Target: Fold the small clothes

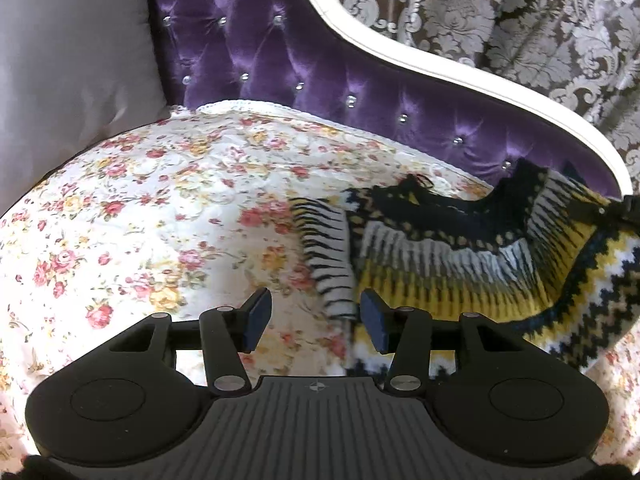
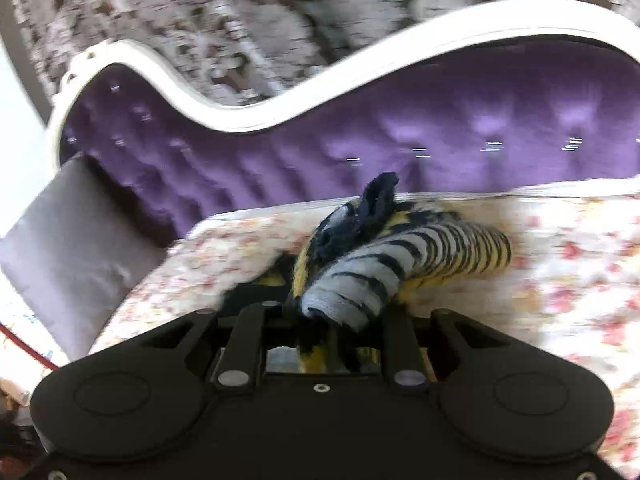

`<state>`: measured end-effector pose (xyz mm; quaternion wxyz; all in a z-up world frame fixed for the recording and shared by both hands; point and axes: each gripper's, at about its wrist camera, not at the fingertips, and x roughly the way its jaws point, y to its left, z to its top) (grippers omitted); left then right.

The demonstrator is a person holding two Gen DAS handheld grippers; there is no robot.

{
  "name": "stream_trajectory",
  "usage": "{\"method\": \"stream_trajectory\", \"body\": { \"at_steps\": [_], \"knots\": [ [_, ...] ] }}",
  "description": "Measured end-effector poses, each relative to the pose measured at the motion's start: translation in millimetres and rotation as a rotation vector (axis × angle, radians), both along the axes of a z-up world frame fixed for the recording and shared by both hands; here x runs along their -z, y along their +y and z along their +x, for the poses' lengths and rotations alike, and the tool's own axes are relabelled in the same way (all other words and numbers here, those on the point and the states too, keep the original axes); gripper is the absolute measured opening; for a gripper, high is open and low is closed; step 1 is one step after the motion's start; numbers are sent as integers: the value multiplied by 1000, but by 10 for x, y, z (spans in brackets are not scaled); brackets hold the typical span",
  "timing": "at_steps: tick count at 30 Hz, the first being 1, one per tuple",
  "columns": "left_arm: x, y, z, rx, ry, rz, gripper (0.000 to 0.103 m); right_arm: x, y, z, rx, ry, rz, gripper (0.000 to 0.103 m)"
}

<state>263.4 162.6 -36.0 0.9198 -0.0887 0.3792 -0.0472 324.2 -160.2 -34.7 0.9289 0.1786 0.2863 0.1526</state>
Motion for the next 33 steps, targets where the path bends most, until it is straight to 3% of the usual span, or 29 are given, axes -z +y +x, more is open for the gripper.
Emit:
{"method": "stream_trajectory", "body": {
  "at_steps": [4, 8, 10, 12, 15, 17, 18, 20, 25, 29, 33],
  "knots": [
    [52, 196, 19, -30, 5, -24, 48, 45, 450, 75, -56, -11, 13, 30],
    [115, 345, 36, -55, 14, -49, 48, 147, 928, 144, -90, -14, -39, 30],
    [139, 403, 37, -63, 16, -61, 48, 210, 1172, 156, -98, -18, -101, 30],
    [154, 439, 33, -67, 16, -67, 48, 278, 1452, 156, -100, -34, -235, 31],
    [161, 476, 31, -72, 18, -67, 48, 457, 1842, 171, -140, -29, -448, 48],
    [149, 509, 20, -74, 13, -68, 48, 544, 2002, 132, -197, -58, -511, 65],
    [139, 524, 14, -75, 10, -67, 48, 553, 2047, 74, -226, -96, -525, 68],
    [102, 549, -4, -78, 0, -65, 48, 520, 2055, -53, -286, -149, -497, 78],
    [-55, 492, -10, -54, -44, -55, 48, 307, 1629, -349, -313, -212, -294, 80],
    [-134, 318, 21, -17, -55, -83, 48, 202, 1083, -442, -178, -191, -135, 81],
    [-79, 47, 21, 46, -41, -167, 48, 241, 596, -512, -34, -149, -93, 81]
  ]
}}
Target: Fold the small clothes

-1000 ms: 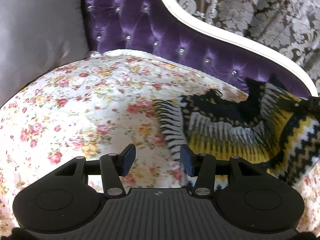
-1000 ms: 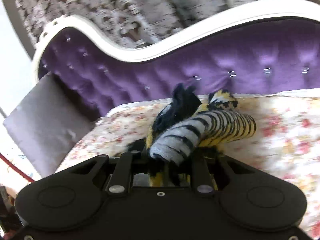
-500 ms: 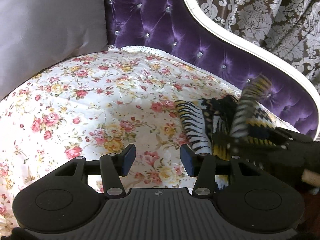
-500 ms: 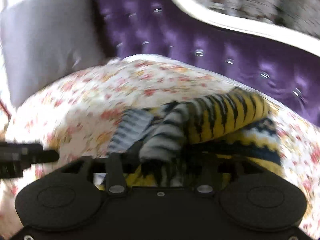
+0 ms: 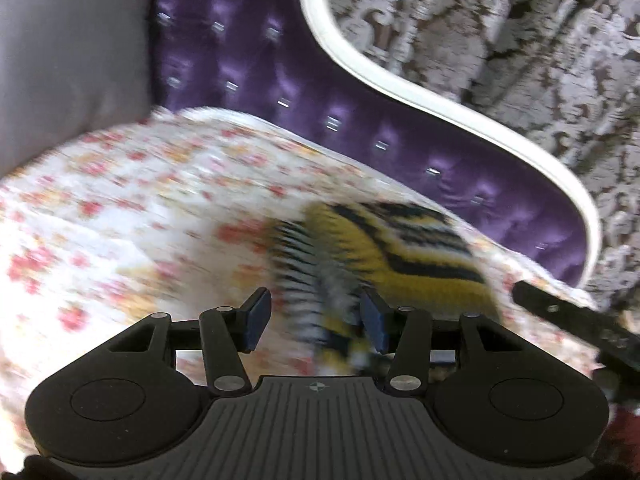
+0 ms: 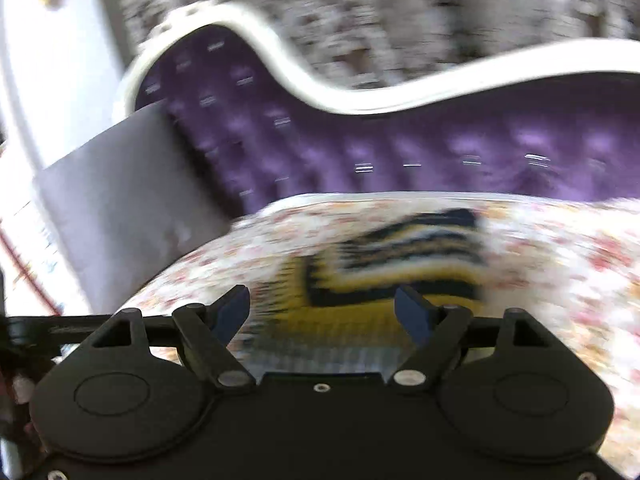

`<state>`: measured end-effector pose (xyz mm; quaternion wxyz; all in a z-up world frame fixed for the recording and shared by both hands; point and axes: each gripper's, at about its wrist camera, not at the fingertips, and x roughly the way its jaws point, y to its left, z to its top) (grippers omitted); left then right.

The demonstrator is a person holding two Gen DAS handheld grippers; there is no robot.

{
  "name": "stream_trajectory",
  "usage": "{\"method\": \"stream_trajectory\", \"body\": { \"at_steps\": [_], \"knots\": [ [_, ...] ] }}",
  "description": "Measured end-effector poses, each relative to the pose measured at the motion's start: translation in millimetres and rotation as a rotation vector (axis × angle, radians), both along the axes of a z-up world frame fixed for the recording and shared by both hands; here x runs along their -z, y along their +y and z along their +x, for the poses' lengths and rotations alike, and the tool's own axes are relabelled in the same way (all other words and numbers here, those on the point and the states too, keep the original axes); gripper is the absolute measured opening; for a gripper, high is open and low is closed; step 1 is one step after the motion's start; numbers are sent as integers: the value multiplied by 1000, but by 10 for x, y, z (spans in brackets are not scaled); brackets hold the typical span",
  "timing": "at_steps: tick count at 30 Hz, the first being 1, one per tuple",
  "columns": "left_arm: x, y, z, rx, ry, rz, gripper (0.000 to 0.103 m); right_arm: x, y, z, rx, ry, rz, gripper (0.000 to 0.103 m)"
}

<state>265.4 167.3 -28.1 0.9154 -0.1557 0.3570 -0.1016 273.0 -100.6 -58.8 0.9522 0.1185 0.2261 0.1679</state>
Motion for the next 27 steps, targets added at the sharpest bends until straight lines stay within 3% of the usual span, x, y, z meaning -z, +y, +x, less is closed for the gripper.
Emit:
{"method": "stream_trajectory", "body": {
  "at_steps": [3, 8, 16, 17, 19, 20, 23, 27],
  "knots": [
    [104, -249, -2, 42, 26, -16, 49, 93, -205, -74, 48, 18, 34, 81],
    [300, -577, 26, 64, 106, 92, 49, 250, -320, -112, 67, 28, 35, 81],
    [453, -861, 80, 105, 133, 148, 49, 404, -520, -228, 75, 45, 63, 81],
    [455, -886, 72, 116, 126, 162, 46, 411, -551, -239, 79, 45, 70, 81],
    [453, -913, 46, 138, 104, 173, 16, 422, -601, -259, 91, 48, 78, 81],
    [450, -897, 20, 137, 91, 168, 10, 429, -621, -269, 95, 50, 81, 81],
    [422, -792, -13, 121, 69, 110, 9, 423, -672, -307, 106, 53, 91, 81],
    [188, -717, -162, 105, -33, 114, 9, 402, -705, -365, 111, 44, 98, 81]
  ]
}}
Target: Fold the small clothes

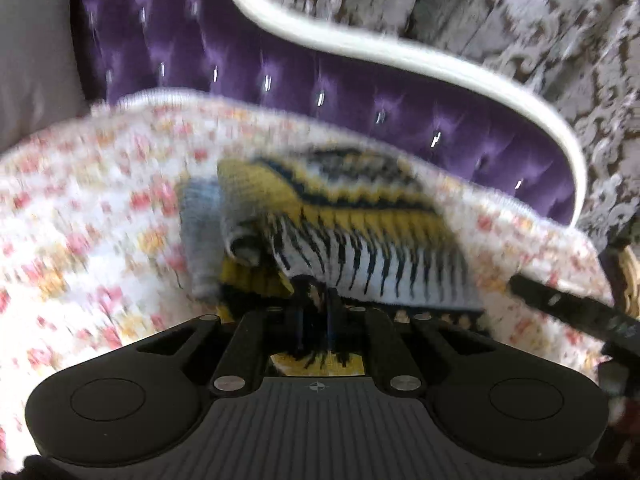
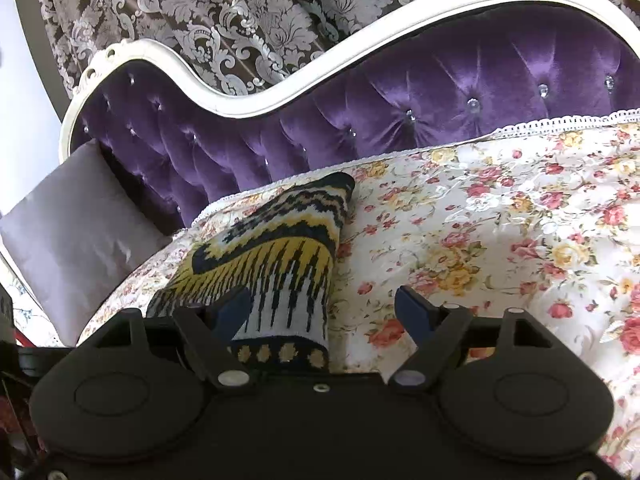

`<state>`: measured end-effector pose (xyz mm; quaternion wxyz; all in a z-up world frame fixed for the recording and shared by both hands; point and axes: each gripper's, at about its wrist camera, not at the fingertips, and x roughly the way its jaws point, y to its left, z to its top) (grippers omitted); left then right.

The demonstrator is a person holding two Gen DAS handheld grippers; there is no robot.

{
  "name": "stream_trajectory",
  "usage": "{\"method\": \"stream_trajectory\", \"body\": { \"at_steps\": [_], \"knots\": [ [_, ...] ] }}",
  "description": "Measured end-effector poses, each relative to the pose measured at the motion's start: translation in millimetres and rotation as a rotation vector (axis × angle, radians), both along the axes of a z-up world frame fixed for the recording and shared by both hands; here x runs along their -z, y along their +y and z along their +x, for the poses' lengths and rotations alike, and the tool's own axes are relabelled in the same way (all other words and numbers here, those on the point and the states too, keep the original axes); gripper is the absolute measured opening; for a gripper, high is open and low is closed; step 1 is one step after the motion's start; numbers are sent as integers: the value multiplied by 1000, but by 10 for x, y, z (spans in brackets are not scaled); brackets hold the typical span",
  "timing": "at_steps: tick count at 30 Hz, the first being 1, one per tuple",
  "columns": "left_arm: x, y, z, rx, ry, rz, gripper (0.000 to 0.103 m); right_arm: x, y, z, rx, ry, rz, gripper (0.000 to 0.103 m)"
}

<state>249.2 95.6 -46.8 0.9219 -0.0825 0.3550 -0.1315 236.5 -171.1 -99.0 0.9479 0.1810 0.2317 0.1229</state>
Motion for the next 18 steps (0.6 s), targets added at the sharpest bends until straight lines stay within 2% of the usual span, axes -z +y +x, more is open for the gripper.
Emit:
{"method": "stream_trajectory", "body": {
  "at_steps": [1, 3, 9, 12, 15, 17, 18],
  "knots": [
    [-51, 29, -45, 13, -12, -3, 9, 1, -4, -6, -1, -1, -3, 81],
    [-42, 84, -68, 9, 16, -12, 9, 4, -9, -8, -3, 3, -6, 81],
    [378, 201, 6, -11, 129, -12, 11, 29, -3, 38, -14, 21, -11, 81],
    [371, 190, 19, -14, 127, -10, 14, 21, 34, 70, -30, 34, -35, 81],
    [243, 164, -46, 5, 106, 42, 19, -28, 60, 88, -49, 30, -52, 81],
    [100, 194, -139, -21, 50, 59, 22, -79, 74, 132, -60, 22, -66, 81],
    [9, 208, -172, -30, 12, 60, 29, -102, 82, 160, -64, 20, -71, 81]
  ]
}}
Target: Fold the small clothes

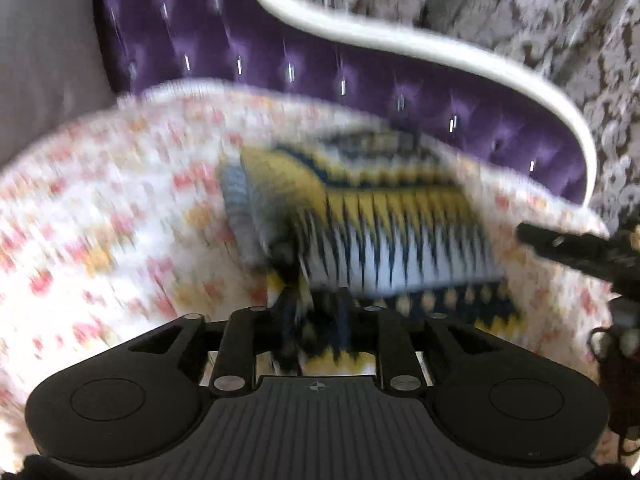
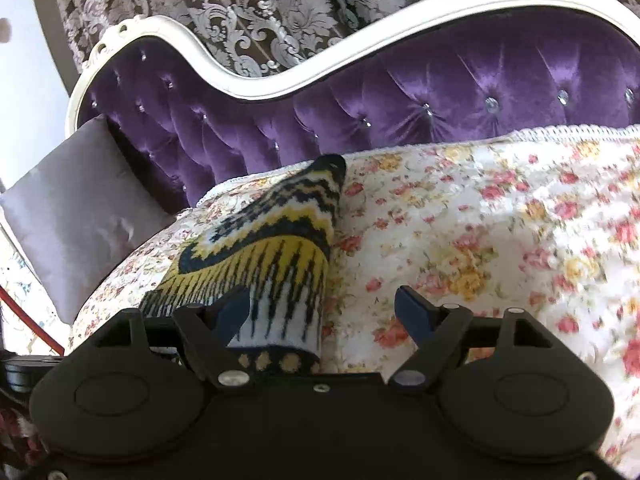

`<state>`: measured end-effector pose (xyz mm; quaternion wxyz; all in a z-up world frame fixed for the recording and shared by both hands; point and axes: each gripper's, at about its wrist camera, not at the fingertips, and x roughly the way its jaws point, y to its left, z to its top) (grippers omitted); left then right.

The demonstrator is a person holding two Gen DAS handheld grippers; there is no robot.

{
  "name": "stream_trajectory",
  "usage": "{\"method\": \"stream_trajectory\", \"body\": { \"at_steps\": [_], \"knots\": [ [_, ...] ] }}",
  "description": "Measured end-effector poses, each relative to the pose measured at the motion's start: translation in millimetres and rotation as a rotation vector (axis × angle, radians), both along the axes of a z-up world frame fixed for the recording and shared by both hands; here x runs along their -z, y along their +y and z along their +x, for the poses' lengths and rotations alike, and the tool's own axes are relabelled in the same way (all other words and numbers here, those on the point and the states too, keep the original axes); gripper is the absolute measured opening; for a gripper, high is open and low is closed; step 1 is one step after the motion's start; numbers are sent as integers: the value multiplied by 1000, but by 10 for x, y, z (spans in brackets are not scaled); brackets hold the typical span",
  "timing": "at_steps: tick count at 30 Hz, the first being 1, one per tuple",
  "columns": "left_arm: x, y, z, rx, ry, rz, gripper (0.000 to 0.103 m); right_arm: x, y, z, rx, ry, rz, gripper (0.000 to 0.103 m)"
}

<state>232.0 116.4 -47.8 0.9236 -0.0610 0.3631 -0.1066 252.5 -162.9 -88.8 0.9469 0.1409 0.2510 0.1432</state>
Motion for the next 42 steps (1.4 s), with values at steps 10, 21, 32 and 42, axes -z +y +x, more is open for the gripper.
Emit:
{"method": "stream_trajectory", "body": {
  "at_steps": [10, 21, 32, 42],
  "knots": [
    [-334, -341, 592, -9, -115, 50, 56, -217, 231, 574, 25, -23, -60, 81],
    [386, -109, 923, -93, 85, 41, 75, 343, 691, 967, 44, 99, -165, 91],
    [421, -139, 873, -85, 60, 64, 82, 138, 525, 1044, 15, 134, -92, 92],
    [412, -164, 866, -101, 58, 65, 83, 25, 1029, 1269, -57, 51, -345, 55]
  ]
}}
